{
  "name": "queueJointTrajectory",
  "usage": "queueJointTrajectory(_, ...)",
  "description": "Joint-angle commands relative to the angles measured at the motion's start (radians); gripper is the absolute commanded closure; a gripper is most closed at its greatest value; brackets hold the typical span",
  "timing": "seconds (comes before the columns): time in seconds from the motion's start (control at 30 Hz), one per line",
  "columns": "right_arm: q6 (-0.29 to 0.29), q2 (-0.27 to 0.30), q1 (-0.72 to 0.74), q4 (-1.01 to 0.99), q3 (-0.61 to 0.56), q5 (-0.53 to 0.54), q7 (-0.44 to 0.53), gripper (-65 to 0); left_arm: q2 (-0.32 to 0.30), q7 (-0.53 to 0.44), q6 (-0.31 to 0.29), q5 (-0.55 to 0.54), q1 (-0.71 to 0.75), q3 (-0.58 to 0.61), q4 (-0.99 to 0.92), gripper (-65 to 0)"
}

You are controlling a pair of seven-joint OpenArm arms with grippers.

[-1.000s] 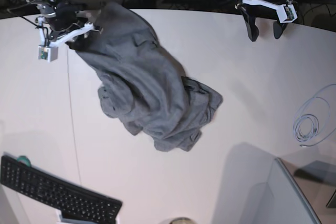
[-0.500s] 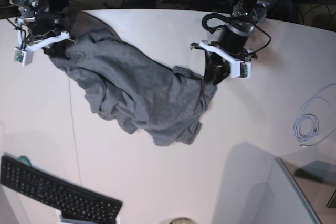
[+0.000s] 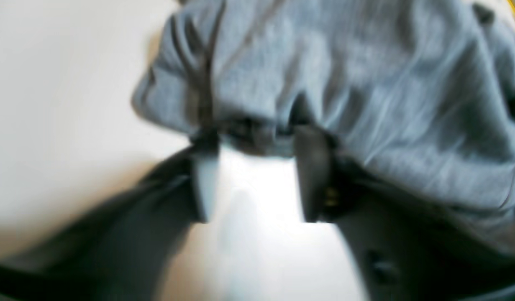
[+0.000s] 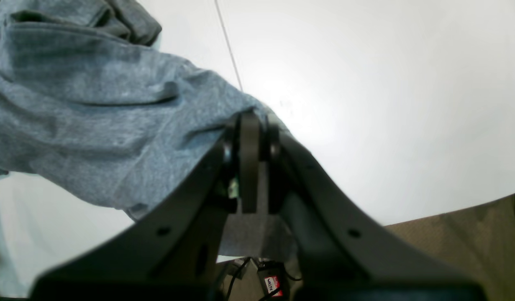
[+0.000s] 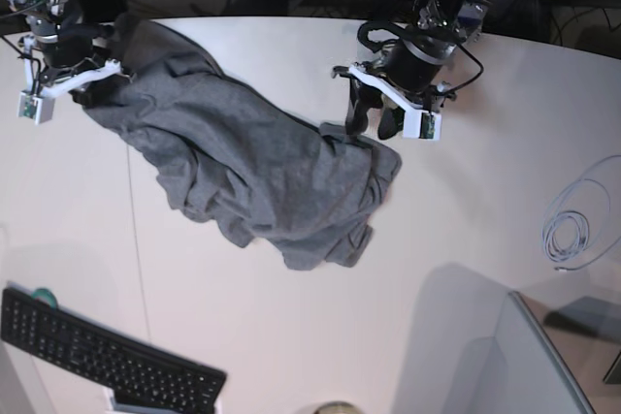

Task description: Layout the t-shirt on the table in an organized manner, then fold the t-shirt properly

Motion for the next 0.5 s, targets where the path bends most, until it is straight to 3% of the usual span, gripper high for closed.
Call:
queueJointTrajectory(0.0,0.004,0.002,-0.001,0.017,0.003,0.005,0.022,-0.2,-0.005,-0.016,-0.003,-0.001,-0.002,-0.003,-0.009,-35.2)
queueJointTrajectory(0.23,0.004,0.003,-0.001,0.017,0.002,0.005,0.022,-0.2,0.007,-0.018,-0.003,-0.003,-0.022,0.002,-0.058,-30.1)
queueJointTrajectory(0.47,0.004,0.003,0.0,0.014,-0.002,0.005,0.022,-0.2,0.059,-0.015,-0.003,-0.001,-0.071,0.008,-0.067,-26.7)
